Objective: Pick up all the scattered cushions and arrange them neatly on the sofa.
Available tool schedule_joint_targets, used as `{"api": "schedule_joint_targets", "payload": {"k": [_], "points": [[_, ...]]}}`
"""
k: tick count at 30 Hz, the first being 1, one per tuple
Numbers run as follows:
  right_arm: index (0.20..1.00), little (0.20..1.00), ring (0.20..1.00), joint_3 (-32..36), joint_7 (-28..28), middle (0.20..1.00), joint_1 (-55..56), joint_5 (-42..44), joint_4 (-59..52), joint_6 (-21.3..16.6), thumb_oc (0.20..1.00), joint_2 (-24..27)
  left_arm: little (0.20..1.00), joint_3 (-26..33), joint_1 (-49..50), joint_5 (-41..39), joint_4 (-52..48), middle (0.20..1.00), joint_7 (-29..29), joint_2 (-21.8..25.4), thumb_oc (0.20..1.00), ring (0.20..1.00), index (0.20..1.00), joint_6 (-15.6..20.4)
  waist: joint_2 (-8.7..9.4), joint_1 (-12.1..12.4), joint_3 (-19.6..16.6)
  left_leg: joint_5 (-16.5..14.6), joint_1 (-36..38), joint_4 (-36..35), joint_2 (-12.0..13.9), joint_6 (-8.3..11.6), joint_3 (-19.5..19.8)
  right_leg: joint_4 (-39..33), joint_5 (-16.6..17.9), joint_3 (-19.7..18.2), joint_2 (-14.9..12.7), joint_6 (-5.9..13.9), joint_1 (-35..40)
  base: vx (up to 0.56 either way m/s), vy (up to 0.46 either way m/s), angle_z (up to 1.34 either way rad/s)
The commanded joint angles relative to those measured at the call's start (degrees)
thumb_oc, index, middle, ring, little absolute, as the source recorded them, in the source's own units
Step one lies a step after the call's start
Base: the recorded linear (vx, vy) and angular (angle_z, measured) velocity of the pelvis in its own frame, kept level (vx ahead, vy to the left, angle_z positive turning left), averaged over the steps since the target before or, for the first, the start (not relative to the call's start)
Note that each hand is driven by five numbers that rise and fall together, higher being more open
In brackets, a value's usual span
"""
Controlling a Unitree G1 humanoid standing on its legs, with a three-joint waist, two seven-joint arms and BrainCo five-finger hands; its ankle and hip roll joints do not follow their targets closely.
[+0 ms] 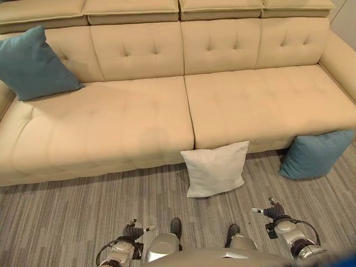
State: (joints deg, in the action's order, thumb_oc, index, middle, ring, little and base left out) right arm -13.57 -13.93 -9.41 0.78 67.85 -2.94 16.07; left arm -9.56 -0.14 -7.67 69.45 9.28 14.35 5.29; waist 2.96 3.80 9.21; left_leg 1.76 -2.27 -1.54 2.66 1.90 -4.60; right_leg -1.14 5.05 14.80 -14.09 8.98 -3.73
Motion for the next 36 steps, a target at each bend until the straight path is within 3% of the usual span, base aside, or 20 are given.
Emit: {"api": "schedule_joint_targets", "payload": {"k": [1, 5, 6, 9, 10, 11, 12, 13, 14, 15, 17, 20, 22, 24, 27, 28, 30, 36], "points": [[1.000, 1.000, 1.000, 0.1, -0.9, 1.000, -1.0, -1.1, -1.0, -0.6, 1.000, 2.1, 1.000, 0.2, -2.5, 0.0, 0.2, 1.000, 1.5, -0.8, 1.000, 1.000, 1.000, 1.2, 0.57, 0.3, 0.3, -6.9, 1.8, 5.0, 0.8, 1.27, 4.2, 4.4, -0.2, 0.5, 1.5, 1.14, -3.0, 0.13, -0.254, 0.13], [1.000, 1.000, 1.000, 0.1, -1.1, 1.000, -0.7, -0.4, -0.8, -1.2, 1.000, 2.8, 1.000, -0.3, -3.1, -1.0, -0.2, 1.000, 1.5, -1.3, 1.000, 1.000, 1.000, 1.4, 0.53, -0.2, 0.3, -5.7, 0.2, 5.5, 3.0, 3.17, 5.9, 3.4, -2.0, 2.5, 3.5, -0.20, -2.0, 0.10, -0.316, 0.42], [1.000, 1.000, 1.000, 0.3, -1.2, 1.000, -0.4, 0.0, -0.6, -1.4, 1.000, 3.4, 1.000, -0.8, -3.7, -1.5, -0.8, 1.000, 1.2, -1.7, 1.000, 1.000, 1.000, 1.4, 0.37, -0.4, 1.0, -4.5, -2.3, 8.2, 4.3, 4.17, 5.9, 2.6, -3.5, 4.1, 4.7, -1.58, -0.8, 0.04, -0.265, 1.11], [1.000, 1.000, 1.000, 0.7, -1.5, 1.000, 0.3, 0.9, -1.1, -1.8, 1.000, 3.9, 1.000, -1.4, -4.2, -1.5, -1.4, 1.000, 0.8, -1.9, 1.000, 1.000, 1.000, 1.4, 0.89, -1.3, 2.1, -3.5, -7.6, 17.3, 5.3, 3.79, 1.7, 0.6, -4.9, 6.4, 5.5, -3.37, 1.5, 0.03, -0.302, 1.41], [1.000, 1.000, 1.000, 0.7, -1.3, 1.000, 0.8, 1.2, -1.1, -1.7, 1.000, 4.1, 1.000, -1.6, -4.0, -1.2, -1.8, 1.000, 0.5, -1.9, 1.000, 1.000, 1.000, 1.3, 1.12, -1.4, 2.7, -4.6, -9.4, 19.8, 3.8, 2.80, -0.5, -0.4, -5.4, 7.0, 6.2, -4.28, 2.6, 0.06, -0.232, 0.98], [1.000, 1.000, 1.000, 0.7, -1.4, 1.000, 1.0, 1.2, -1.1, -1.8, 1.000, 4.1, 1.000, -1.7, -3.9, -0.9, -1.6, 1.000, 0.4, -2.0, 1.000, 1.000, 1.000, 1.3, 1.19, -1.4, 2.6, -5.4, -9.9, 19.5, 2.5, 2.38, -1.1, -0.7, -5.5, 7.2, 6.5, -4.35, 2.9, 0.12, -0.222, 0.43], [1.000, 1.000, 1.000, 1.1, -1.4, 1.000, 1.4, 1.6, -1.3, -1.8, 1.000, 4.0, 1.000, -1.7, -3.8, 0.2, -1.3, 1.000, 0.2, -1.8, 1.000, 1.000, 1.000, 1.2, 1.58, -1.7, 2.1, -5.6, -12.0, 17.7, 0.3, 1.18, -4.3, -1.4, -5.5, 8.0, 7.0, -4.11, 3.1, 0.21, -0.128, 0.64], [1.000, 1.000, 1.000, 1.0, -1.4, 1.000, 1.7, 1.6, -1.4, -1.5, 1.000, 3.9, 1.000, -1.5, -3.4, 0.6, -1.3, 1.000, 0.0, -1.6, 1.000, 1.000, 1.000, 0.9, 1.52, -1.4, 1.5, -6.4, -12.3, 16.1, 0.2, 1.51, -4.9, -2.1, -6.4, 7.2, 8.1, -3.66, 4.0, 0.25, -0.092, 0.59], [1.000, 1.000, 1.000, 0.2, -1.5, 1.000, 1.8, 1.3, -1.6, -1.5, 1.000, 3.3, 1.000, -1.3, -3.1, 1.1, -1.3, 1.000, 0.0, -1.1, 1.000, 1.000, 1.000, 0.9, 2.02, 0.0, 1.3, -2.3, -14.8, 12.3, -1.5, 1.10, -4.2, -2.2, -6.3, 7.2, 9.2, -3.87, 4.1, 0.32, -0.046, 0.39], [1.000, 1.000, 1.000, -0.5, -1.7, 1.000, 1.7, 1.0, -1.8, -1.6, 1.000, 2.9, 1.000, -1.1, -2.7, 1.1, -1.2, 1.000, 0.1, -0.7, 1.000, 1.000, 1.000, 0.9, 2.49, 1.7, 1.5, 0.2, -16.6, 10.4, -2.3, 1.95, -1.0, -2.0, -7.4, 6.4, 10.5, -3.97, 5.1, 0.27, -0.006, 0.02], [1.000, 1.000, 1.000, -0.8, -1.6, 1.000, 2.0, 0.3, -2.0, -1.7, 1.000, 2.2, 1.000, 0.1, -1.7, 0.7, -0.2, 1.000, 0.0, -0.6, 1.000, 1.000, 1.000, 0.5, 2.82, 2.4, 0.6, 0.6, -13.6, 6.6, -2.0, 1.13, 0.3, -1.4, -8.7, 6.0, 11.3, -3.71, 6.8, 0.35, 0.054, -0.84], [1.000, 1.000, 1.000, -1.5, -0.9, 1.000, 1.9, -0.9, -2.6, -1.6, 1.000, 1.0, 1.000, 1.1, -1.1, 1.0, -0.3, 1.000, 0.0, 0.6, 1.000, 1.000, 1.000, 0.3, 4.40, 3.1, -0.1, -1.2, -9.6, 5.7, -2.5, -0.68, -0.7, 5.4, -9.7, 4.2, 9.5, -2.37, 6.0, 0.32, 0.179, -0.60], [1.000, 1.000, 1.000, -1.9, -0.7, 1.000, 0.6, -1.3, -3.0, -1.6, 1.000, 0.6, 1.000, 1.3, -1.3, 0.6, -1.2, 1.000, 0.0, 1.5, 1.000, 1.000, 1.000, 0.3, 4.15, 3.8, 0.6, -3.0, -7.8, 6.5, -2.3, -2.11, -1.6, 13.8, -8.4, 4.1, 6.9, 0.08, 2.6, 0.17, 0.165, -0.65], [1.000, 1.000, 1.000, -1.7, -0.7, 1.000, 0.0, -1.4, -3.5, -1.6, 1.000, 0.8, 1.000, 1.0, -1.6, 0.4, -1.7, 1.000, 0.0, 1.8, 1.000, 1.000, 1.000, 0.5, 3.41, 3.5, 1.0, -3.6, -7.5, 7.2, -2.4, -2.83, -1.3, 18.1, -6.8, 3.1, 5.9, 1.00, 0.0, 0.10, 0.091, -0.71], [1.000, 1.000, 1.000, -1.9, -1.0, 1.000, -0.6, -1.4, -4.5, -1.6, 1.000, 1.3, 1.000, 0.0, -2.0, 0.4, -2.6, 1.000, 0.4, 1.7, 1.000, 1.000, 1.000, 1.0, 2.21, 2.4, 1.4, -4.4, -6.1, 7.3, -2.9, -2.94, 0.1, 15.6, -7.3, 1.2, 5.6, -0.55, -1.9, 0.11, 0.019, 0.22], [1.000, 1.000, 1.000, -1.9, -1.0, 1.000, -1.0, -1.5, -5.0, -1.6, 1.000, 1.7, 1.000, -0.5, -2.3, 0.4, -2.7, 1.000, 0.6, 1.3, 1.000, 1.000, 1.000, 1.3, 1.65, 1.2, 1.6, -4.8, -5.1, 7.0, -3.2, -2.81, 0.9, 12.1, -5.8, -0.8, 5.6, -0.90, -3.8, 0.12, -0.026, 0.53], [1.000, 1.000, 1.000, -1.9, -1.3, 1.000, -0.8, -1.8, -5.0, -1.7, 1.000, 2.0, 1.000, -0.9, -2.4, 1.0, -2.2, 1.000, 0.8, 1.0, 1.000, 1.000, 1.000, 1.5, 2.09, 0.8, 1.6, -5.2, -4.8, 7.3, -3.9, -2.37, 1.6, 7.7, -5.2, -1.1, 5.7, -0.72, -2.2, 0.08, -0.081, 0.58], [1.000, 1.000, 1.000, -1.3, -1.4, 1.000, 0.7, -1.7, -4.4, -2.1, 1.000, 2.6, 1.000, -1.2, -2.2, 1.7, -1.5, 1.000, 0.6, 0.1, 1.000, 1.000, 1.000, 1.4, 2.11, 0.0, -0.3, -3.0, -2.8, 3.2, -3.1, -0.14, 3.6, 2.2, -5.5, 2.0, 7.6, -1.53, 2.9, 0.07, -0.152, 0.48]]}}
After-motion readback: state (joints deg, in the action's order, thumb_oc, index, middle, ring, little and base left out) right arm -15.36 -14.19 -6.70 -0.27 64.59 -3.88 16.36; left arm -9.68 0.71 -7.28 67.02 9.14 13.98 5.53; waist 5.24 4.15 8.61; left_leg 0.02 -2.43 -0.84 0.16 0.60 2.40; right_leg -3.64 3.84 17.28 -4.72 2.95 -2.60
